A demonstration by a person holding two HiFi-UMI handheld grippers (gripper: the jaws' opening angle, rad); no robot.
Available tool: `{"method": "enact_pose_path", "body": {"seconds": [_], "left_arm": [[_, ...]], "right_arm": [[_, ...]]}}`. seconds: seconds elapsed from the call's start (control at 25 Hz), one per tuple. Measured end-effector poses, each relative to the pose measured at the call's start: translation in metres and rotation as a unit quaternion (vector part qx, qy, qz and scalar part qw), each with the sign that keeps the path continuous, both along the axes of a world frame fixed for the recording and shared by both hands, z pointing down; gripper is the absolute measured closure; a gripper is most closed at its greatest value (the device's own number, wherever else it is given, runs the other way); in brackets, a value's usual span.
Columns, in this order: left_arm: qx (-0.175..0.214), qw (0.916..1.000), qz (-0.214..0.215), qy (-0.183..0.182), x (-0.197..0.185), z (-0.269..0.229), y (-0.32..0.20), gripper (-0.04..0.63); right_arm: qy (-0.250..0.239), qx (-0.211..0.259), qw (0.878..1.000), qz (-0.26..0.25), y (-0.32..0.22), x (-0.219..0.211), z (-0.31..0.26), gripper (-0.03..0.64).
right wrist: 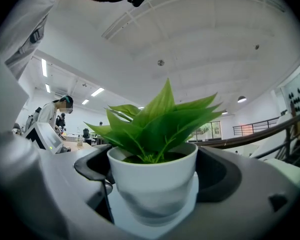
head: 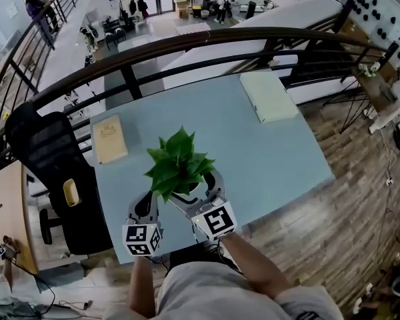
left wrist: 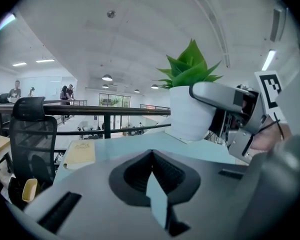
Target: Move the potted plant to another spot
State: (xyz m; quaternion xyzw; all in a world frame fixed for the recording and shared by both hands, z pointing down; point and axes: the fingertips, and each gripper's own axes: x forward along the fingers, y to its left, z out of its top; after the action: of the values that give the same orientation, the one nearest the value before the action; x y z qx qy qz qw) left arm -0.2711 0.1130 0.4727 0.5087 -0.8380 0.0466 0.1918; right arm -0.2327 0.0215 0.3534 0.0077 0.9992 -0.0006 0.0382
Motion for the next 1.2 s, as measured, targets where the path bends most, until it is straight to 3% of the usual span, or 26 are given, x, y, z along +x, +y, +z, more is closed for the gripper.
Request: {"method": "enact_pose_path", "body": {"seconds": [0.64,1.2], "left_arm": [[0.002,0.9948,0.101,-0.016,0.076,-0.009,-0.060,0.584],[-0.005,0.9818,0.189,-0.012,0.141,0.000,-0.115,0.584]], "right_arm": [[-0.013,0.014,0.996,0.092,-0.050,0.085,-0.007,0.097],[-0.001,0.010,0.983,0.186,-0.107,0.159,0.007,0.097]]}}
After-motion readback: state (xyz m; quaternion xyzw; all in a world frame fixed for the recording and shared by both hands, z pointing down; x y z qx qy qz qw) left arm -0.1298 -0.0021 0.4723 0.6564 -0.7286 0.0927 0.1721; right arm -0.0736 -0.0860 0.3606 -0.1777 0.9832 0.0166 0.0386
